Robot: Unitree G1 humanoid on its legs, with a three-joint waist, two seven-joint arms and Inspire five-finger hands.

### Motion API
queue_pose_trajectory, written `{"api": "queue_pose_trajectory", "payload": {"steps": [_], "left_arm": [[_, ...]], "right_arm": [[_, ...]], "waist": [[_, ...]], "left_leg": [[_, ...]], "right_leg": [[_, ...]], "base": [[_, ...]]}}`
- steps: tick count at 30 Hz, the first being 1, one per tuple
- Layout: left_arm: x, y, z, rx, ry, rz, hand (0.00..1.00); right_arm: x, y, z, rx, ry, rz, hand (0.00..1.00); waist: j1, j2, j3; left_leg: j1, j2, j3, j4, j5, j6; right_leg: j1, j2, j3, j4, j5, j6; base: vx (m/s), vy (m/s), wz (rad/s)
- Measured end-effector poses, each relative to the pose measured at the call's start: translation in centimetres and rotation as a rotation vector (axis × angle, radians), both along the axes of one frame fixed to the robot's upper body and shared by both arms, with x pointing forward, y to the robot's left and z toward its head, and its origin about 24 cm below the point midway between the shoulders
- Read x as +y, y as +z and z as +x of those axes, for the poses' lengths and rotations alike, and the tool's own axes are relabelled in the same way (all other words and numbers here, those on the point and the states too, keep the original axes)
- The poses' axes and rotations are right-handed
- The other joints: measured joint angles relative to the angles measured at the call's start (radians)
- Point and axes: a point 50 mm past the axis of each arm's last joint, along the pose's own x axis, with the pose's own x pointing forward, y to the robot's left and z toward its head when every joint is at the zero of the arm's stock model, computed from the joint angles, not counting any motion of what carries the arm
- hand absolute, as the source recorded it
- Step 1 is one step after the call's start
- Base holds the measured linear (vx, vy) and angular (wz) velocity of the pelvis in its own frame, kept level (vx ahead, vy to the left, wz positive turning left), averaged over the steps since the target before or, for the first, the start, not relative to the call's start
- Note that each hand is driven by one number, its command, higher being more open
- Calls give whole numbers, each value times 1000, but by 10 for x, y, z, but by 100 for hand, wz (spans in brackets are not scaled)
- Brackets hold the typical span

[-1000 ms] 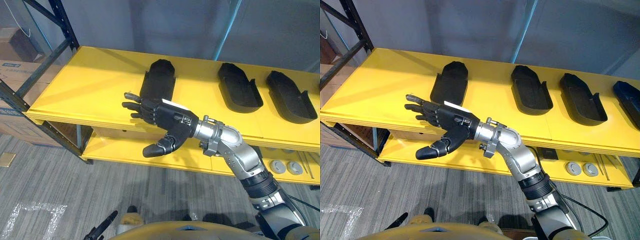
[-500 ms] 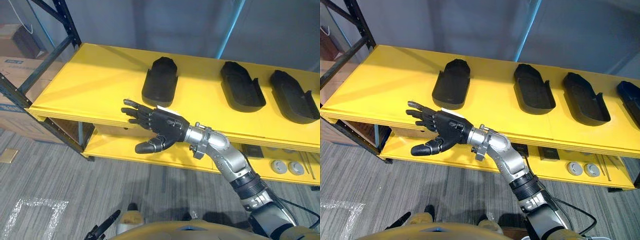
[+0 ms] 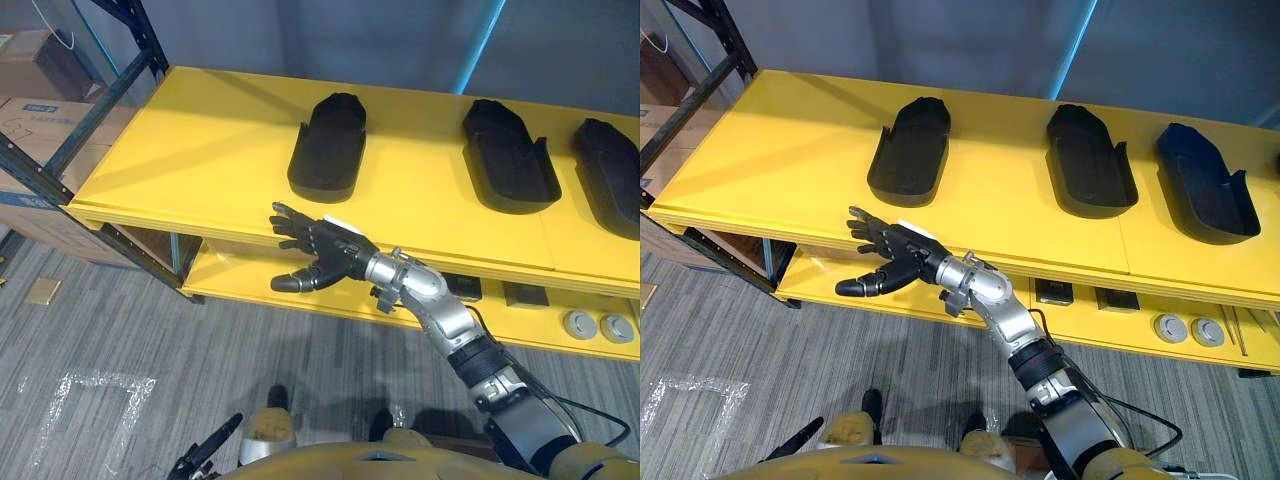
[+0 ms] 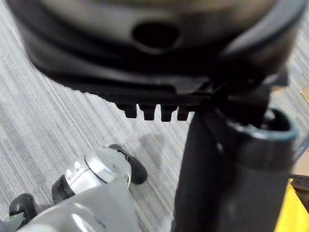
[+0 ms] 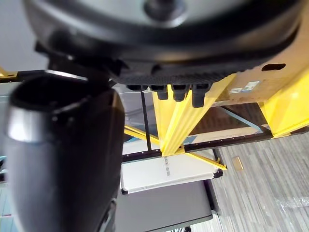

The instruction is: Walk over and take three plastic housings, then place them on the shelf

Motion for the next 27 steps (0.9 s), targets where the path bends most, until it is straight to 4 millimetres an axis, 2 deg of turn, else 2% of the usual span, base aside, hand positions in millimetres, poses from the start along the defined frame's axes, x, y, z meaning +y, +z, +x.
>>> {"api": "queue_pose_trajectory", "payload": {"steps": [7, 10, 14, 16, 22, 27], "left_arm": [[1, 1, 2, -9, -3, 3, 100], [-1, 0, 1, -4, -4, -12, 100], [-5, -1, 1, -8, -4, -29, 100], [-6, -1, 1, -11, -4, -34, 100], [-9, -2, 1, -10, -9, -40, 100], [-9, -2, 1, -8, -8, -40, 100]], "right_arm": [[3, 4, 2, 10, 15, 45, 100], [8, 19, 3, -14, 67, 93, 100], [17, 51, -1, -90, 150, 180, 100], [20, 57, -1, -105, 162, 189, 100], [24, 57, -1, -79, 169, 189, 100], [23, 54, 1, -75, 143, 171, 100]], "waist": [[17, 4, 11], [17, 3, 12], [16, -1, 12], [17, -5, 12], [19, -19, 14], [18, -19, 14]], "left_leg": [[0, -2, -7, -2, 6, 1], [0, -1, -8, -2, 7, 1], [1, 0, -11, -1, 7, 1], [5, 1, -13, -1, 7, 1], [5, 2, -13, -2, 6, 1], [5, 2, -13, -2, 7, 1]], "right_leg": [[-1, -3, -7, 7, 0, 0], [0, -2, -8, 6, 0, 0], [8, 0, -10, -2, 0, 0], [15, 2, -11, -6, 1, 0], [16, 3, -11, -6, 1, 0], [16, 3, -11, -6, 1, 0]], "base": [[-13, 2, 1], [0, 0, 0], [4, -1, 1], [6, -4, 2], [0, 0, 0], [0, 0, 0]]}}
